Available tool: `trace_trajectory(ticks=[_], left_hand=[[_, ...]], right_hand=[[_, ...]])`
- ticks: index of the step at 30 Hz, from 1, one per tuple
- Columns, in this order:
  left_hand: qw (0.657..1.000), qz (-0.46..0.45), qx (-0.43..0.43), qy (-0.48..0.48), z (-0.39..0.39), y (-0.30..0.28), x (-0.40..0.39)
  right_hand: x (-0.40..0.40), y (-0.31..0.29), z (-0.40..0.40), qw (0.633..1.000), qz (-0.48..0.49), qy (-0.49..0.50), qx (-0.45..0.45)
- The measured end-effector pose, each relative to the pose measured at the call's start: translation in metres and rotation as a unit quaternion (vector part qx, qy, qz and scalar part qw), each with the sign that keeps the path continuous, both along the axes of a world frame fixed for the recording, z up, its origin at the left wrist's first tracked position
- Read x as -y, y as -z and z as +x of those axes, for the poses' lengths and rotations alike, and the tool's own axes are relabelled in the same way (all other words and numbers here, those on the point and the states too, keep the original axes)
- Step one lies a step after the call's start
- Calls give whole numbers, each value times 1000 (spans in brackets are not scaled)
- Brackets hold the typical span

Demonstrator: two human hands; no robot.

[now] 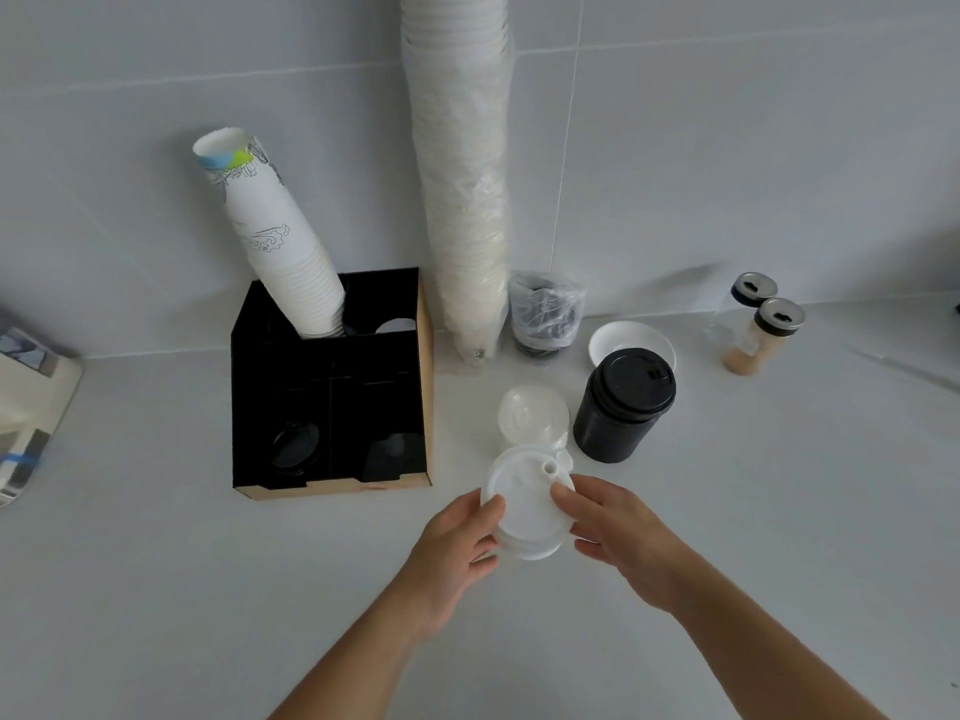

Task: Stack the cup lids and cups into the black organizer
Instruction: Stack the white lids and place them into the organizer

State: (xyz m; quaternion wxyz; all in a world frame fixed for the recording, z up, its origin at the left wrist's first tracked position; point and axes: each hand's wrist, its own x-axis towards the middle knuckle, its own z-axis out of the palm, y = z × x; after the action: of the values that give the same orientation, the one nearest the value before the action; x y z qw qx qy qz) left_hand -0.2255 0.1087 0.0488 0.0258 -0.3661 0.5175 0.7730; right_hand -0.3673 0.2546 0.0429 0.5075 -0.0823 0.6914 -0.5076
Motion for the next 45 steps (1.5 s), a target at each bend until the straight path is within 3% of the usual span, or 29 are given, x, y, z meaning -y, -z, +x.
trace_trajectory(ticks=[15,25,35,45], left_hand=[[986,-46,-130,-92,29,-76,80],[971,-40,-169,-164,26,-108,140],[955,-39,-168,-239,-22,-118,199],[969,5,-102,-227,-74,-83,238]], right_hand=[[98,-87,31,984,-159,35,-65],[170,-131,31,974,-194,56,-101],[251,-155,-4,976,-136,15,-169],[313,-100,-54,985,-73,67,-141]])
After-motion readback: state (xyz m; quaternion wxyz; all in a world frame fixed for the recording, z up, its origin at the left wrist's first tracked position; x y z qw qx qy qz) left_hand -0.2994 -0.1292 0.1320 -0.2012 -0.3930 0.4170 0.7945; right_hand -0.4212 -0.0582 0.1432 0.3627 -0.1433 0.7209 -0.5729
